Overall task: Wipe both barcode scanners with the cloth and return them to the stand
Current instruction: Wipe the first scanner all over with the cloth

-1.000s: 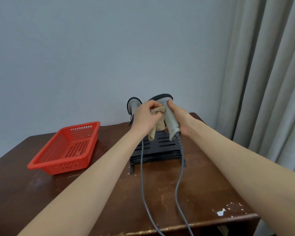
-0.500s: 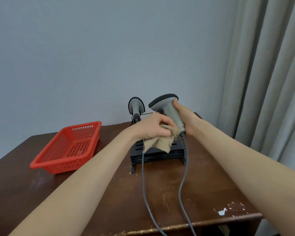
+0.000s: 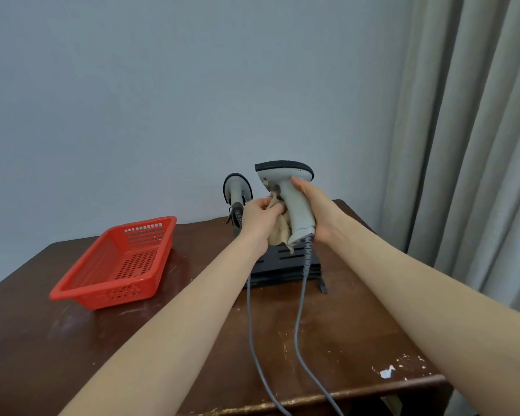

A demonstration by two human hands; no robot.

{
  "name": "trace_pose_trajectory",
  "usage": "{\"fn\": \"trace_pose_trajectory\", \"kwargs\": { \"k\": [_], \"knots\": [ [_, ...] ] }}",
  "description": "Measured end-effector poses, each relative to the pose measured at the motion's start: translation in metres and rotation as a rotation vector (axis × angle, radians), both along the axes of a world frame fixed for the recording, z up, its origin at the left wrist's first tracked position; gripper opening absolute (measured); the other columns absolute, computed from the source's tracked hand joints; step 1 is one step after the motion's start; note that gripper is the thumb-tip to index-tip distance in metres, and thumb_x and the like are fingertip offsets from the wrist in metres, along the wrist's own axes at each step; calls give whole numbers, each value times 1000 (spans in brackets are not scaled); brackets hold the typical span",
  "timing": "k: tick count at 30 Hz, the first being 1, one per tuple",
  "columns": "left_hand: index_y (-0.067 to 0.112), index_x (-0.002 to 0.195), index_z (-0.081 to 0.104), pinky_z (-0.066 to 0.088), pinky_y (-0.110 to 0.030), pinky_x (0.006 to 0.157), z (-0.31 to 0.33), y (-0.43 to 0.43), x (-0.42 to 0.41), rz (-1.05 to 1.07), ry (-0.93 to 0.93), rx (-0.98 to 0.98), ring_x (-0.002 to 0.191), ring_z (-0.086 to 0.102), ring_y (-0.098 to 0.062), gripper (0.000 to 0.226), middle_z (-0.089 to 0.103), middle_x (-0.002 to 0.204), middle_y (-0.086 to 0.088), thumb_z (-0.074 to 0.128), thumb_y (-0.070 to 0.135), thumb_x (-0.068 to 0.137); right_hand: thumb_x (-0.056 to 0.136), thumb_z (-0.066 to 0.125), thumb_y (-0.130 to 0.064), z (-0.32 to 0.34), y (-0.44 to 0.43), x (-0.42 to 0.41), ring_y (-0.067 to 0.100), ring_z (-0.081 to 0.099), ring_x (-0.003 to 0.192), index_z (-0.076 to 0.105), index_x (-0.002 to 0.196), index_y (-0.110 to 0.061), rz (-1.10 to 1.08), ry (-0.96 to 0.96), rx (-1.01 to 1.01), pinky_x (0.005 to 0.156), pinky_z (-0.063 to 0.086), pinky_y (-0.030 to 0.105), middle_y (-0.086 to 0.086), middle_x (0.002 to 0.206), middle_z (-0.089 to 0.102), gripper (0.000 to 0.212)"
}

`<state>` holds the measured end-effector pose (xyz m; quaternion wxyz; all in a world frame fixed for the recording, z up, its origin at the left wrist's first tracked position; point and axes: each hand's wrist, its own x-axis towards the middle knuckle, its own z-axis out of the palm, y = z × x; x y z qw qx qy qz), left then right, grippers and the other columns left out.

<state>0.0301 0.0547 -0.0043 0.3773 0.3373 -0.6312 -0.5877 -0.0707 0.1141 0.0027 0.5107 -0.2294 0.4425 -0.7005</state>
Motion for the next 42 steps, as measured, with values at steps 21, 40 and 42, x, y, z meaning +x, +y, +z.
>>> {"fn": "trace_pose_trajectory", "kwargs": {
  "k": [21, 40, 42],
  "knots": [
    [10, 82, 63, 55, -34, 73, 1, 23, 1, -55, 5, 85, 71, 64, -19, 11, 65, 80, -9, 65, -1, 82, 90, 55, 0, -1, 3, -7, 23, 62, 77, 61, 109, 3, -157, 169, 157, 69, 54, 35, 16, 94, 64, 20],
    [4, 87, 60, 44, -28, 60, -17, 15, -5, -123, 70, 148, 59, 51, -17, 14, 56, 75, -11, 56, -9, 82, 82, 49, 3, -3, -5, -13, 8, 48, 94, 69, 111, -17, -449, 1313, -48, 68, 31, -6, -5, 104, 49, 39],
    [3, 84, 59, 43, -28, 60, -20, 14, -5, -133, 85, 149, 60, 50, -17, 15, 54, 73, -11, 54, -11, 81, 83, 52, 2, -2, -2, -13, 7, 49, 90, 71, 109, -16, -376, 1350, -41, 67, 31, -6, -6, 100, 51, 37]
  ]
}}
